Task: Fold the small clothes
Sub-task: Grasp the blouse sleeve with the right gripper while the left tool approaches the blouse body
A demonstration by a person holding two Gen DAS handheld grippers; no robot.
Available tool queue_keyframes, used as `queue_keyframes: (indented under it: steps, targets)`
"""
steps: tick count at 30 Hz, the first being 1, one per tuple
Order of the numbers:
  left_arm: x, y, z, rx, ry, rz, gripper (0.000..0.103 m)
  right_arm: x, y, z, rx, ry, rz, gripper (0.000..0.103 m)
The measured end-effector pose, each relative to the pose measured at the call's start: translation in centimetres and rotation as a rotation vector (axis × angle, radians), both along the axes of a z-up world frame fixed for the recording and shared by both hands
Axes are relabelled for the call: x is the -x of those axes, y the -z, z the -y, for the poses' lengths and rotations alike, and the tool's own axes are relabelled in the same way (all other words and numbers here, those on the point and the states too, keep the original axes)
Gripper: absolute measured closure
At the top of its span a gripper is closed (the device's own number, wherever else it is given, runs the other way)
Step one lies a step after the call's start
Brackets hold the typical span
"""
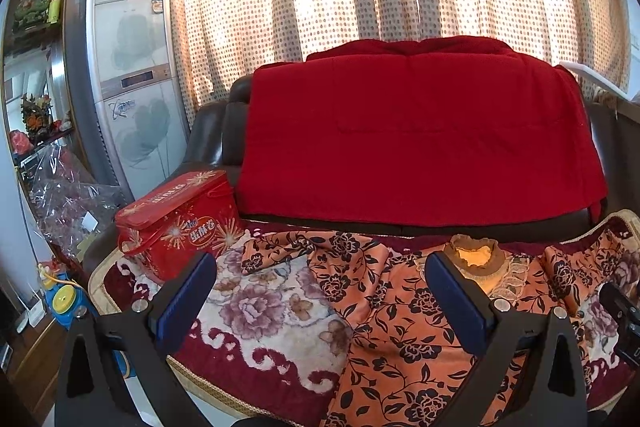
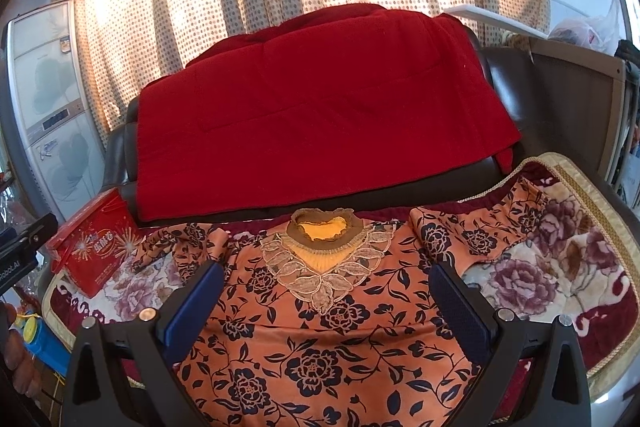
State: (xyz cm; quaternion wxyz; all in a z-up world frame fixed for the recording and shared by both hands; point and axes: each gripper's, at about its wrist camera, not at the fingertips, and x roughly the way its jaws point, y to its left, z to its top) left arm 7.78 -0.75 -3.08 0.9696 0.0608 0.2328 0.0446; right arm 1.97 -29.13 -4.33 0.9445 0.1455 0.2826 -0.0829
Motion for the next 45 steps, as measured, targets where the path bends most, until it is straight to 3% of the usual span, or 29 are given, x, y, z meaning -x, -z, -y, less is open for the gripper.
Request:
queue_keyframes:
  steps: [6,9,15,18,24,26,32,34,36,41,43,44,45]
  targets:
    - [-2.4,1.4,1.4,-0.022,0.003,-0.040,0.000,-1.9,1.8,2.2,-0.047,0.012,-0.030,0.000]
    - [-4.4,3.3,2.7,-0.039,0.029,-0.096,0.000,-2.7,3.5,5.1,-0.131,0.019,-0.040,0.000]
    - [-10.0,11.8,6.4,-0.050,0.115,-0.373,0.000,-2.6,9.5,17.1,-0.315,0.161,-0.057,0.000]
    - [-12.4,16.9,8.3,-0.060,0.132,-0.502,0.000,-2.1,13.5,24.4,-0.416,0.284,-0.070,0.000]
    - [-14.6,24.8,11.0,-0.090,0.146,-0.674,0.000,-3.6,20.5,35.3,-0.684,0.420,-0.028,0.000]
    - [-14.7,26.1,11.2,-0.102,0.150,-0.697,0.000,-4.2,22.1,37.8,-0.713,0.503,0.019,0.000]
    - [-14.1,26.6,11.0,-0.088,0.173,-0.650,0.000,-7.2,25.0,42.3,-0.721,0.622,0.092,0.004]
    - [-13.9,26.6,10.4,-0.047,0.185,-0.640,0.000,-8.9,26.1,43.1,-0.731,0.668,0.051,0.010]
    - [-14.3,26.9,9.8,-0.007,0.188,-0.652,0.000,-10.0,27.5,43.2,-0.788,0.689,0.042,0.025]
    - [-15.0,27.2,8.7,0.097,0.175,-0.725,0.000,-11.8,28.1,42.9,-0.743,0.773,0.081,0.029]
    - [-15.1,27.3,8.6,0.103,0.172,-0.738,0.000,-13.1,28.1,42.9,-0.736,0.700,0.088,0.085]
    - [-15.2,27.2,8.6,0.101,0.172,-0.744,0.000,-13.6,28.5,43.0,-0.772,0.668,0.081,0.097]
    - [-15.3,27.2,8.5,0.097,0.174,-0.750,0.000,-13.7,28.6,43.0,-0.791,0.660,0.088,0.097]
